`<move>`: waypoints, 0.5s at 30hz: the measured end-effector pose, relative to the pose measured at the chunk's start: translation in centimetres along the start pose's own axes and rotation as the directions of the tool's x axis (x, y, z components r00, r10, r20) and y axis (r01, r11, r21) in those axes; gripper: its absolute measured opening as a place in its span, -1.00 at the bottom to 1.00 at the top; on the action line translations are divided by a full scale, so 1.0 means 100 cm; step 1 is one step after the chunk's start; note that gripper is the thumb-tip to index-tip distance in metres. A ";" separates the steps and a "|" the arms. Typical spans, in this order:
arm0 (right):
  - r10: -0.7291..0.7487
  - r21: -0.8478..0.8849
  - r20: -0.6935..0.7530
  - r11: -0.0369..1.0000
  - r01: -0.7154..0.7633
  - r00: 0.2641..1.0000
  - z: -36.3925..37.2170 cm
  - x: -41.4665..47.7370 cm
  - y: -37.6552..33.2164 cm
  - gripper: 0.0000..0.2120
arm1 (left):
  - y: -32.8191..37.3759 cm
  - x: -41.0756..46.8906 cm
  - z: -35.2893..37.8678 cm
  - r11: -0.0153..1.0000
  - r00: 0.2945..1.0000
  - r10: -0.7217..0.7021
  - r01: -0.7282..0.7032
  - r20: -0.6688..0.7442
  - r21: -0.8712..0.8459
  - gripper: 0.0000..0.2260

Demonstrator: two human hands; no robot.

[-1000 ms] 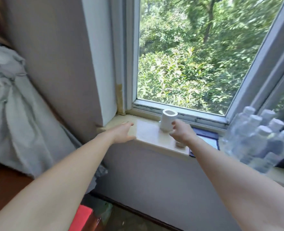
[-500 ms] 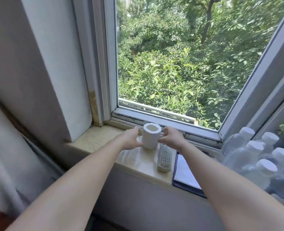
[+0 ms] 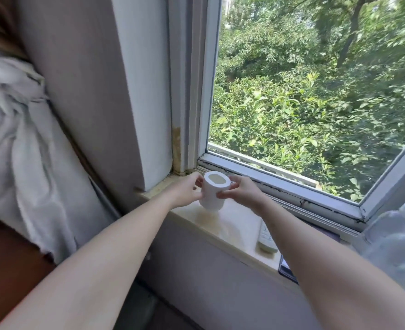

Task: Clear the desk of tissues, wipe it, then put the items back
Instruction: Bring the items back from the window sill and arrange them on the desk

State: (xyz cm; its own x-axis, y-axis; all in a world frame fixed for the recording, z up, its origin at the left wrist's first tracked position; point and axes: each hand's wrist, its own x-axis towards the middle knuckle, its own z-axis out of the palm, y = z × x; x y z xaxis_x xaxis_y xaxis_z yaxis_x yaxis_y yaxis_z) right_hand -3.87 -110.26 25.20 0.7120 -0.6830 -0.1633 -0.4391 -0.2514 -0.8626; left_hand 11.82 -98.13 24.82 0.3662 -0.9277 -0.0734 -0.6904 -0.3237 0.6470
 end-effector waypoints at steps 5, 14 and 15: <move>-0.080 -0.007 0.133 0.997 0.082 0.988 0.060 0.006 -0.049 -0.63 | -0.048 -0.049 -0.044 0.994 0.987 -0.106 0.101 -0.121 -0.044 -0.68; -0.212 0.000 0.291 0.975 0.222 0.933 0.221 -0.006 -0.130 -0.72 | -0.156 -0.175 -0.126 0.958 0.895 -0.285 0.276 -0.344 -0.076 -0.76; -0.221 0.003 0.318 0.973 0.232 0.922 0.239 -0.010 -0.139 -0.74 | -0.167 -0.192 -0.132 0.953 0.883 -0.303 0.293 -0.359 -0.084 -0.75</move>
State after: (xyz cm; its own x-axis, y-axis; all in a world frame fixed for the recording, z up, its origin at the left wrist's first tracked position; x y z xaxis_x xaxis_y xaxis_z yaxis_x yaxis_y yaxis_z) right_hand 14.60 -89.74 25.89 0.9276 -0.3563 -0.1118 -0.2600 -0.4012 -0.8783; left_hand 24.57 -72.50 25.48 0.7566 -0.6538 0.0120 -0.4980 -0.5642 0.6586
